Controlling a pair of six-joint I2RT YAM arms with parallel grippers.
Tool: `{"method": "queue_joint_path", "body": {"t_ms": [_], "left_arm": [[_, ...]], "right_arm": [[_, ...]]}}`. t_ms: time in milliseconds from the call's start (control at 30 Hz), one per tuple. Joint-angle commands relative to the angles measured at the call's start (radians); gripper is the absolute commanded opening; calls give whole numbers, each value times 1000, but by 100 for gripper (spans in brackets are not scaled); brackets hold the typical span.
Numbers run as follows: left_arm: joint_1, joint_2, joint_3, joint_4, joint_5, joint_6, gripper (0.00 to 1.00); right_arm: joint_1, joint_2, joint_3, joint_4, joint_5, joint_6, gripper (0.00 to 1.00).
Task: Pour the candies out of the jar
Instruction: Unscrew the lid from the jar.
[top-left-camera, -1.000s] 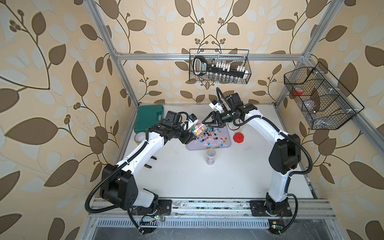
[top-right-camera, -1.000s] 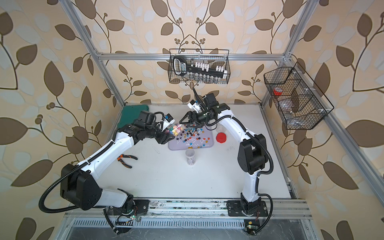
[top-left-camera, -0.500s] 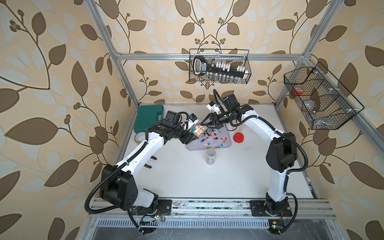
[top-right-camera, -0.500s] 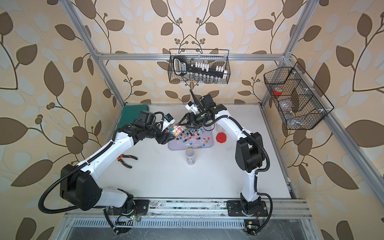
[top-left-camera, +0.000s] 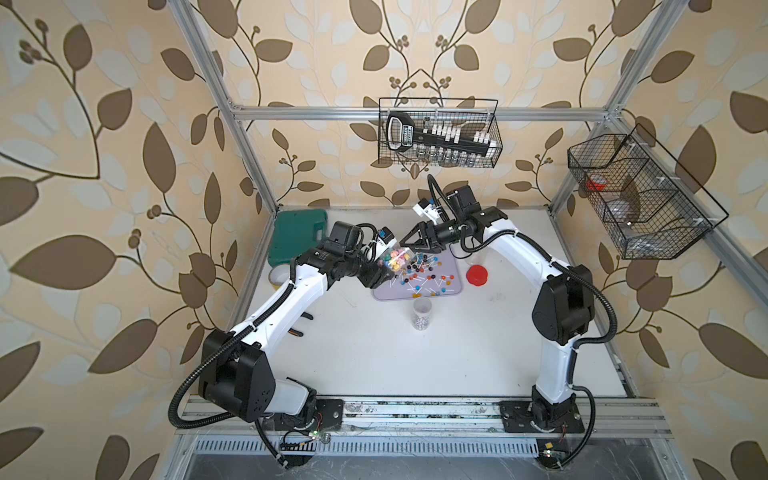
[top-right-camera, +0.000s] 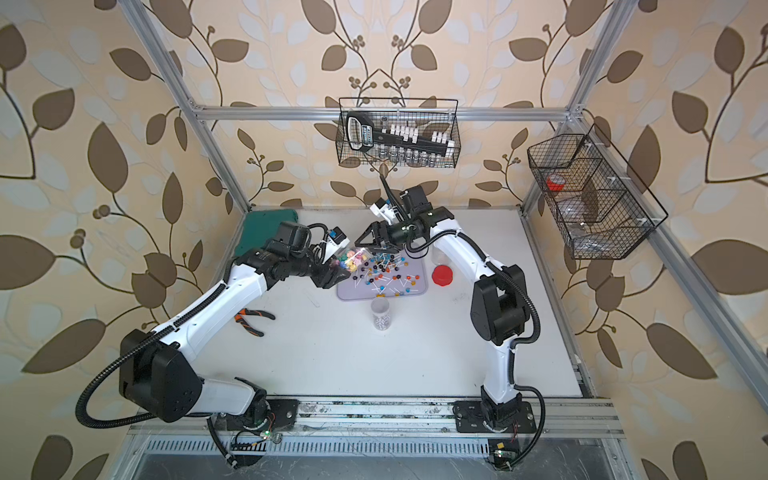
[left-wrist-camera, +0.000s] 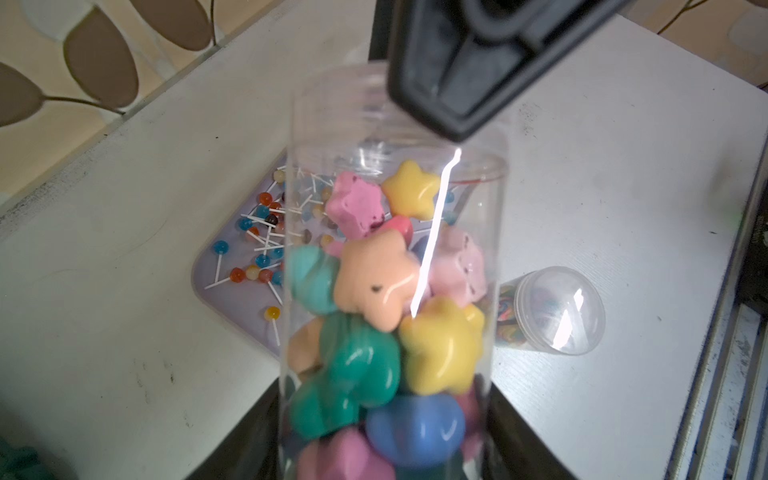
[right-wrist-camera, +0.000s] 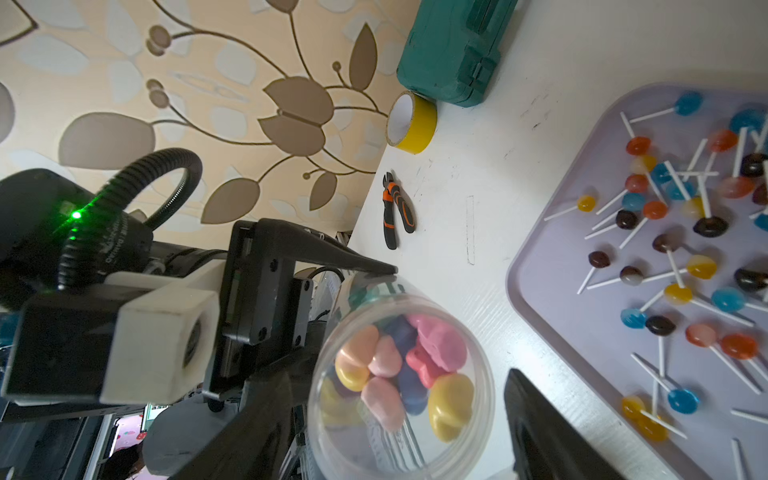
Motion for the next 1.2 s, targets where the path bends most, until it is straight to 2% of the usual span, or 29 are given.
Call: {"method": "queue_joint_path", "body": {"t_ms": [0, 133, 400, 567, 700, 767, 833, 967, 1167], "left_arm": [[-11, -54, 8, 67, 46, -2, 65], [-11, -53, 8, 68, 44, -1, 65], [-11, -58, 5, 74, 40, -5, 65], [-11, -62, 0, 91, 49, -21, 65], [-10, -64, -3, 104, 54, -31, 65], [-10, -66, -5, 109, 56, -33, 65], [-10, -67, -6, 111, 55, -33, 65], [-10, -74, -11, 119, 52, -35, 65], [-10, -94, -25, 144, 53, -46, 65]], "right_arm": [[4, 12, 30, 12, -4, -3, 70], [4, 14, 27, 14, -7, -2, 63], [5, 13, 12, 14, -19, -2, 63], [4, 11, 0, 16, -28, -5, 57], [4, 6, -10, 17, -31, -5, 56], [5, 6, -14, 16, -33, -8, 61], [4, 5, -21, 17, -20, -9, 70], [1, 2, -28, 18, -11, -8, 79], [-20, -1, -31, 20, -34, 17, 81]]}}
